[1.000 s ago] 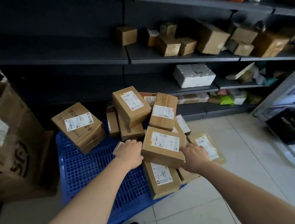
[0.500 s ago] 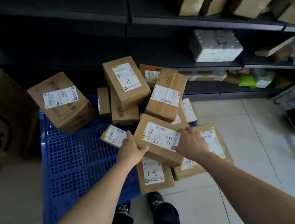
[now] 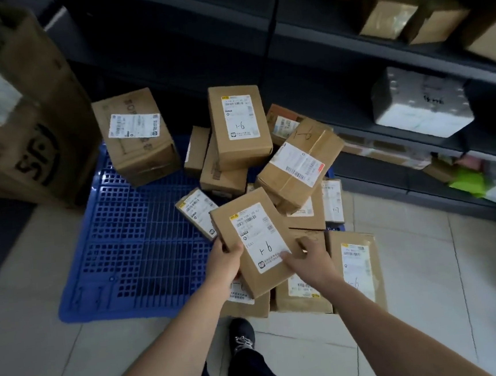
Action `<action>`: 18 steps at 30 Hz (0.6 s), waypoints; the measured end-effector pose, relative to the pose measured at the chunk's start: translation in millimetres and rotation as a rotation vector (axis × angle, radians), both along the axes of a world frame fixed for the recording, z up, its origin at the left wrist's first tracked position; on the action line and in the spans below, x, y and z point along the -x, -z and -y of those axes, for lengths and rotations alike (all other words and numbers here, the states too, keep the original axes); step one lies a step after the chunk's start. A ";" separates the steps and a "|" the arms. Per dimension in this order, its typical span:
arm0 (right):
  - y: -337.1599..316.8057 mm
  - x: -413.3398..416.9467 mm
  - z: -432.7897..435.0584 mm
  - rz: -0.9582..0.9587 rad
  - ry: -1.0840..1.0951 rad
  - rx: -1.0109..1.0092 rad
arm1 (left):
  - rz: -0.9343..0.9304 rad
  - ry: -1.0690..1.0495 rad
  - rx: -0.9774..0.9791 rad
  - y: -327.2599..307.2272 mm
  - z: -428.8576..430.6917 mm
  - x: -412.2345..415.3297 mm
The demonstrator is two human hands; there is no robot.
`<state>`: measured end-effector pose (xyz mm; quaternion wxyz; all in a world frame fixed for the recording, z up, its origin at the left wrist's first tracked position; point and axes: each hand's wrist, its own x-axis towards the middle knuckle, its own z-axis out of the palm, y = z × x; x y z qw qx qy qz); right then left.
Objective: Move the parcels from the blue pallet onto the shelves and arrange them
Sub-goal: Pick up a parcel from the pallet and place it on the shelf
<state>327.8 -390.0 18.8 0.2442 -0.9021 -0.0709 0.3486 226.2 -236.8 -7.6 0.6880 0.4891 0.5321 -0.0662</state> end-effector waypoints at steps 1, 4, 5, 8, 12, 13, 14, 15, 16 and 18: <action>-2.0 4.6 -2.3 0.003 0.006 -0.045 | 0.011 -0.046 0.001 -4.6 0.8 4.2; -9.4 20.9 -14.0 0.029 -0.012 -0.147 | 0.054 -0.202 -0.063 -17.8 -5.6 19.6; -14.0 27.4 -20.0 0.031 -0.028 -0.186 | 0.076 -0.257 -0.091 -23.1 -10.0 25.6; -22.5 42.5 -41.0 0.059 -0.084 -0.334 | 0.168 -0.375 -0.175 -45.3 -26.6 47.0; -44.7 60.3 -81.2 0.096 -0.202 -0.494 | 0.294 -0.436 -0.262 -80.2 -50.6 83.2; -52.5 66.9 -93.1 0.096 -0.242 -0.541 | 0.320 -0.444 -0.292 -88.4 -56.1 93.8; -61.4 74.5 -104.7 0.101 -0.280 -0.585 | 0.332 -0.463 -0.327 -96.8 -61.6 105.3; -70.3 83.3 -116.4 0.110 -0.313 -0.621 | 0.331 -0.489 -0.356 -105.0 -67.0 117.9; -78.8 92.1 -128.1 0.116 -0.342 -0.655 | 0.326 -0.520 -0.377 -113.8 -72.6 131.2; -97.7 112.2 -151.1 0.107 -0.418 -0.712 | 0.360 -0.592 -0.407 -129.1 -83.3 159.9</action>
